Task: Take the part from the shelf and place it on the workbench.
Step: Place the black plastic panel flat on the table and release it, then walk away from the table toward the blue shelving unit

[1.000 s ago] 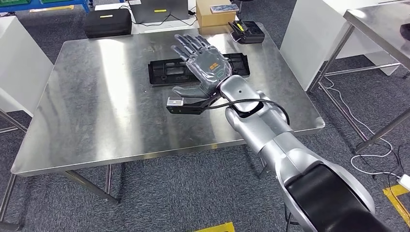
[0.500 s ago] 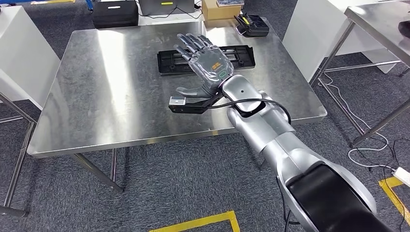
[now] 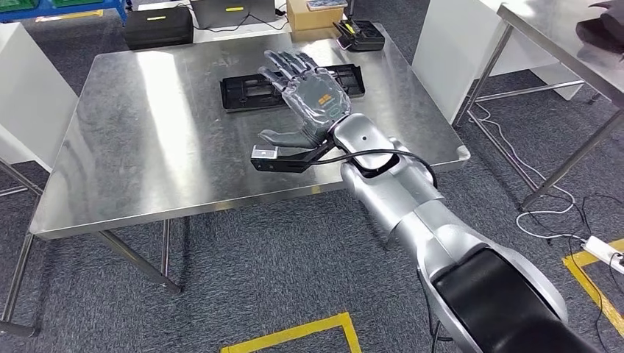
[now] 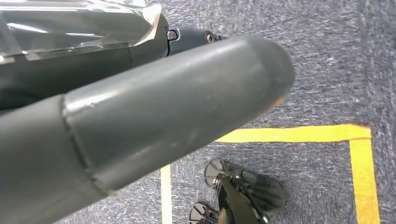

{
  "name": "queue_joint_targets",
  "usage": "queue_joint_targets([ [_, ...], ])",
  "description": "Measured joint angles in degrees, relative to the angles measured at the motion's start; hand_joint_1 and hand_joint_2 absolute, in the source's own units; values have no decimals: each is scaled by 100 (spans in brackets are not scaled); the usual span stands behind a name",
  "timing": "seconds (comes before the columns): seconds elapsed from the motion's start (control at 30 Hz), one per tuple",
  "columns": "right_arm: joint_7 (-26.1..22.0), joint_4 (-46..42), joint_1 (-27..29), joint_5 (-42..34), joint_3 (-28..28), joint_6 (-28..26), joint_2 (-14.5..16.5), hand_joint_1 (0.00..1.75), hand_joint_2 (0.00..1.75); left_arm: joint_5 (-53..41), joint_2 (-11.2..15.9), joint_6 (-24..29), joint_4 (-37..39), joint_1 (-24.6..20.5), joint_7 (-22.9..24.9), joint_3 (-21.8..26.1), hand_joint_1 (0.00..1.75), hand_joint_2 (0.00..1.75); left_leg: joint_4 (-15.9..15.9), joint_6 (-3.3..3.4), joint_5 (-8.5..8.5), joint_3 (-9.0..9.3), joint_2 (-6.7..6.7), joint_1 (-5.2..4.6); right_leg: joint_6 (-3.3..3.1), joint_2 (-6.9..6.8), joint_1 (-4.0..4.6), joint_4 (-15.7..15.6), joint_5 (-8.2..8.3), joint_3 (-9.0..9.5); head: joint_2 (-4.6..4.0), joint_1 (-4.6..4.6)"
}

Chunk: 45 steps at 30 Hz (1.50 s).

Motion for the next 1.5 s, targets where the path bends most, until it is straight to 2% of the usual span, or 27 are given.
queue_joint_targets([
  [0.07,-7,2,4,-8,-9,-21,9,0,0,-13,2,1,0,9,-1,2,0,0,-372,40,27,227,-110,-4,52,82,6,16,18,-46,0,2],
  [0.13,-13,3,11,-11,-24,-40,10,0,0,-21,-2,2,0,11,0,2,0,0,-425,81,14,240,-46,-27,136,177,7,7,54,-92,0,3],
  [0.2,-15,4,0,-14,-54,-54,-1,0,0,-27,-9,2,0,1,-1,2,0,0,-505,158,46,252,75,-18,185,138,21,119,-1,-195,0,11],
  [0.27,-16,5,-13,-16,-73,-62,-10,0,0,-32,-14,2,0,-5,-2,3,0,0,-565,230,79,260,200,-4,176,-29,24,673,-245,-510,0,32],
  [0.33,-16,12,6,-15,-74,-64,-17,0,0,-33,-13,2,0,-6,-2,3,0,0,-569,251,82,246,310,-12,176,-123,8,1450,-497,-926,0,48],
  [0.37,-17,18,23,-15,-74,-65,-22,0,0,-33,-14,3,0,-5,-2,3,0,0,-568,251,82,243,363,-14,200,-137,-3,1673,-537,-1046,0,50],
  [0.4,-17,25,32,-14,-75,-66,-28,0,0,-33,-15,4,0,-5,-2,3,0,0,-566,250,82,243,415,-15,242,-152,-12,1664,-483,-1050,0,52],
  [0.43,-17,30,29,-15,-75,-66,-34,0,0,-33,-18,7,0,-6,-2,3,0,0,-562,247,81,246,470,-15,292,-189,-25,1409,-345,-928,0,54],
  [0.5,-16,34,-4,-19,-76,-67,-40,0,0,-34,-23,10,0,-9,-3,3,0,0,-539,217,65,254,574,-31,363,-420,-26,555,-2,-510,0,56],
  [0.57,-13,36,-35,-27,-78,-69,-34,0,0,-42,-26,10,0,-12,-7,3,0,0,-521,156,51,256,658,-61,331,-578,4,54,172,-276,0,54],
  [0.67,0,49,-39,-33,-84,-77,-55,0,0,-53,-29,4,0,-20,-10,3,0,0,-525,63,41,265,763,-51,217,-425,-11,-5,228,-298,0,46],
  [0.73,3,56,-44,-33,-87,-82,-62,0,0,-57,-25,-2,0,-20,-14,3,0,0,-282,16,-161,169,588,-19,131,-302,-58,-26,272,-302,0,34],
  [0.8,3,66,-39,-32,-88,-85,-55,0,0,-63,-21,-10,0,-8,-21,3,0,0,407,-1,-561,-123,311,-8,70,-179,-65,-31,298,-307,0,10],
  [0.83,3,74,-25,-32,-87,-85,-51,0,0,-64,-20,-15,0,-2,-24,3,0,0,800,-4,-725,-301,245,-9,56,-114,-54,-30,302,-310,0,3],
  [0.87,3,86,-10,-32,-87,-85,-53,0,0,-67,-18,-19,0,1,-26,3,0,0,1066,-3,-792,-432,215,-9,52,-40,-42,-28,305,-311,0,2],
  [0.9,4,98,5,-32,-87,-85,-58,0,0,-68,-15,-28,0,3,-30,3,0,0,1129,4,-746,-471,204,-9,51,35,-32,-23,305,-310,0,2],
  [0.97,8,115,18,-39,-88,-84,-70,0,0,-75,-9,-51,0,5,-39,3,0,0,631,39,-383,-251,127,-6,53,186,-25,-3,305,-304,0,1],
  [1.03,19,125,15,-54,-89,-83,-74,0,0,-91,1,-70,0,6,-50,3,0,0,-82,80,-82,84,-128,11,67,324,-10,32,302,-330,0,6],
  [1.1,54,141,20,-80,-99,-92,-92,0,0,-117,9,-93,0,3,-61,2,0,0,-377,101,-39,217,-261,4,123,447,-6,48,323,-398,0,7],
  [1.17,114,175,35,-121,-142,-142,-161,0,0,-145,7,-118,0,-8,-69,1,0,0,-428,139,-24,231,-146,-13,204,524,-11,40,352,-463,0,7],
  [1.23,180,220,52,-170,-214,-266,-272,0,0,-163,2,-132,0,-15,-74,2,0,0,-492,217,22,255,-17,-13,244,288,2,204,273,-583,0,29],
  [1.3,238,270,117,-259,-306,-463,-399,0,0,-174,0,-157,0,-8,-84,4,0,0,-524,271,43,264,127,-27,233,-40,0,809,14,-901,0,59],
  [1.37,316,326,300,-385,-432,-685,-560,0,0,-189,-1,-209,0,1,-109,5,0,0,-523,289,40,260,277,-41,248,-125,-20,1518,-216,-1253,0,72],
  [1.4,374,357,430,-454,-517,-806,-658,0,0,-207,-4,-242,0,1,-127,5,0,0,-521,291,38,260,342,-43,281,-140,-30,1643,-230,-1306,0,74],
  [1.43,439,390,572,-522,-612,-935,-765,0,0,-224,-10,-273,0,0,-145,5,0,0,-521,292,37,261,402,-43,325,-164,-42,1540,-166,-1241,0,75],
  [1.47,495,425,718,-587,-725,-1079,-875,0,0,-238,-19,-297,0,-1,-161,5,0,0,-520,288,35,264,457,-43,366,-233,-49,1200,-45,-1051,0,78],
  [1.5,535,457,856,-639,-844,-1215,-974,0,0,-251,-27,-311,0,0,-174,5,0,0,-517,281,30,269,513,-50,384,-393,-47,752,84,-801,0,90],
])
